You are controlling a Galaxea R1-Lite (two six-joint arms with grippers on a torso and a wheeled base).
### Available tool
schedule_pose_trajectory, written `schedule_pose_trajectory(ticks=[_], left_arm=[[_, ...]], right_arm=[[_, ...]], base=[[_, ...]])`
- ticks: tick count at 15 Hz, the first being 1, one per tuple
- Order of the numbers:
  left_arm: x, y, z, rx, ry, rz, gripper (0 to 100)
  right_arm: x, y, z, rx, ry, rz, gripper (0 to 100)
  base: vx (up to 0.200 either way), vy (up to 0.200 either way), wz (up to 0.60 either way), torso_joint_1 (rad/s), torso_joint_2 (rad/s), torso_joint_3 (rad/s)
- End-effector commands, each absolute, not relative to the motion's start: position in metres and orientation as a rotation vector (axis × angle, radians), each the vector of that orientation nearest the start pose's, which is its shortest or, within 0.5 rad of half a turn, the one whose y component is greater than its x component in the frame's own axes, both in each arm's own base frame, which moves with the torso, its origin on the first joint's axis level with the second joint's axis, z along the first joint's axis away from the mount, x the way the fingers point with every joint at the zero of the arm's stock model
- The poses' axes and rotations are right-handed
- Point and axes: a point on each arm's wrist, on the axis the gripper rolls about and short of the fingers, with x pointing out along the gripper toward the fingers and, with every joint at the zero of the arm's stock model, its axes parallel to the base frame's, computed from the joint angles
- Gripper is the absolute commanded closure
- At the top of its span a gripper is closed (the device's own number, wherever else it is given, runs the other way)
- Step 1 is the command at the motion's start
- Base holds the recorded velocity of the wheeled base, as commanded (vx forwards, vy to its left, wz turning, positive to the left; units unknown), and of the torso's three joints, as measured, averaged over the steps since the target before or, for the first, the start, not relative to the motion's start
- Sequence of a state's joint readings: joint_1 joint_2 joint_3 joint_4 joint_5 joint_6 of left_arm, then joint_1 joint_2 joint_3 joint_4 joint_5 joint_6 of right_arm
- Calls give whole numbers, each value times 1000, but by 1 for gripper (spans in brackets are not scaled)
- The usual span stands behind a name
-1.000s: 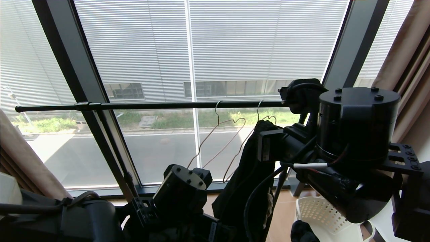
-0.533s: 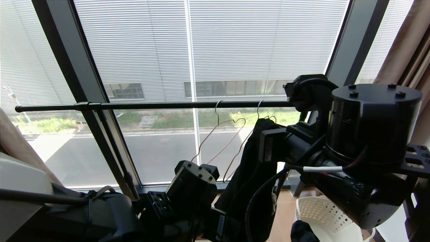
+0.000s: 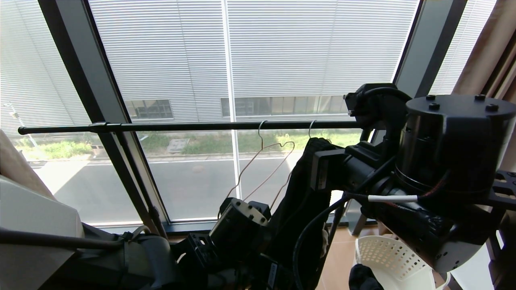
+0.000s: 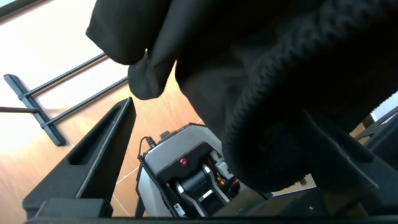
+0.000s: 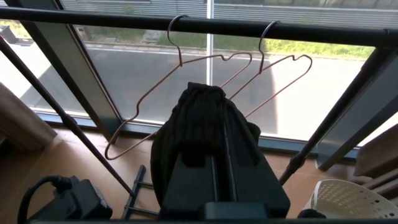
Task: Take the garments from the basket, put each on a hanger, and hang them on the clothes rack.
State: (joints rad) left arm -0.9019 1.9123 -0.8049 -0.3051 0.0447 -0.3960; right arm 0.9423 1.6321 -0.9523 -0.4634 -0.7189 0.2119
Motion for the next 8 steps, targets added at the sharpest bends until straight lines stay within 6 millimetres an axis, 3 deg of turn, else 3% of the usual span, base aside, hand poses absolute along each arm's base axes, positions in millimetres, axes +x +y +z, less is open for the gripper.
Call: schedule_pose_trajectory(ticks=[1,2,8], left_arm=[[194,-249,81,37,890,-646,0],[192,-248,80,40,896,-646,100],[181,-225,89,54,863,-573,100]], right_arm=[[186,229,230,59,161,202,100],[187,228,231,60,160,198,100],[196,215,235,74,148,149,100]], base=[[0,0,0,0,0,0],[0,0,0,0,0,0],[0,0,0,0,0,0]])
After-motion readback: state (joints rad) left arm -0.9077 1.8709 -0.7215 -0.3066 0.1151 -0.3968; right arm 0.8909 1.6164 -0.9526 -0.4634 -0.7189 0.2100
